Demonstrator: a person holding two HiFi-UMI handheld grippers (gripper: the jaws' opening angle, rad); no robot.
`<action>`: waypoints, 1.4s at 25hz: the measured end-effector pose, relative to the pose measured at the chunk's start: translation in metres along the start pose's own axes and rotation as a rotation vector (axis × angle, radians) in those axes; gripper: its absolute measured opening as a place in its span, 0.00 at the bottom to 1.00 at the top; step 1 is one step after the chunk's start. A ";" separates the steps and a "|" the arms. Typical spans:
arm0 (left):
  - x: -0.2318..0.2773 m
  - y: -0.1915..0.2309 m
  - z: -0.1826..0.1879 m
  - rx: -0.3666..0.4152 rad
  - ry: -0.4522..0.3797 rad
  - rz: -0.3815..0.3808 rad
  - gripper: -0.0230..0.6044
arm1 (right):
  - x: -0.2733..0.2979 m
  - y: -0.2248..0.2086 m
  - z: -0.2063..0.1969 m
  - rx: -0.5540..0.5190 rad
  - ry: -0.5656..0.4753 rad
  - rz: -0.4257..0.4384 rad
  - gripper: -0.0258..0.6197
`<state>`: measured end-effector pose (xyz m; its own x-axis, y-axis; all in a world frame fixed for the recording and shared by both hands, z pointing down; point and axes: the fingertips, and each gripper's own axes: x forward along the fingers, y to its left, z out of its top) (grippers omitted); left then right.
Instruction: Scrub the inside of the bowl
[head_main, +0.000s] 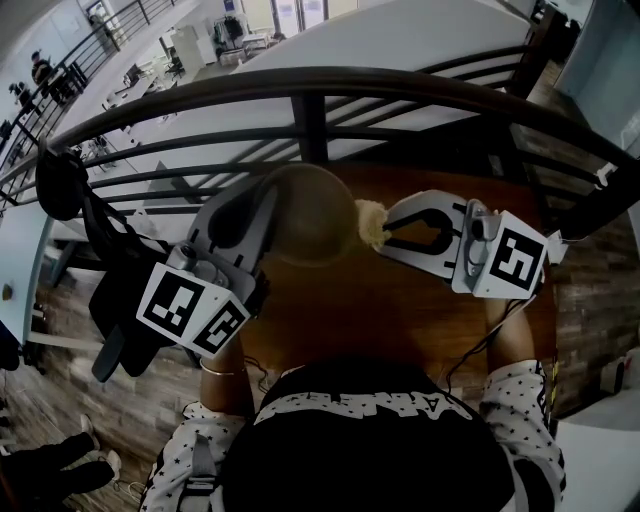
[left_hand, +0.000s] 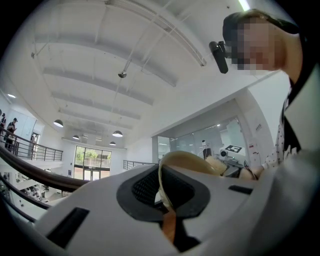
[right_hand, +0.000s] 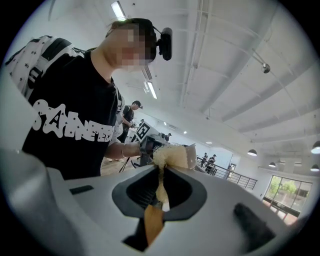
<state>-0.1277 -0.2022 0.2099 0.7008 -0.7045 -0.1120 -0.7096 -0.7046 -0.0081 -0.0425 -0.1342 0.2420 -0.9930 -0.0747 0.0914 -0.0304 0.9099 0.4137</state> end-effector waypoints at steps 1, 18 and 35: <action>0.000 0.001 0.001 -0.002 -0.001 0.004 0.07 | 0.000 0.001 0.000 0.005 -0.004 0.002 0.11; 0.003 0.006 0.003 -0.022 -0.011 0.039 0.07 | 0.010 0.013 -0.003 0.062 -0.063 0.023 0.11; 0.000 0.008 0.001 -0.047 -0.024 0.044 0.07 | 0.028 0.035 -0.010 0.109 -0.104 0.068 0.11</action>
<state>-0.1335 -0.2076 0.2091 0.6666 -0.7332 -0.1346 -0.7351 -0.6765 0.0440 -0.0704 -0.1087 0.2680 -0.9995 0.0261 0.0194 0.0308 0.9506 0.3088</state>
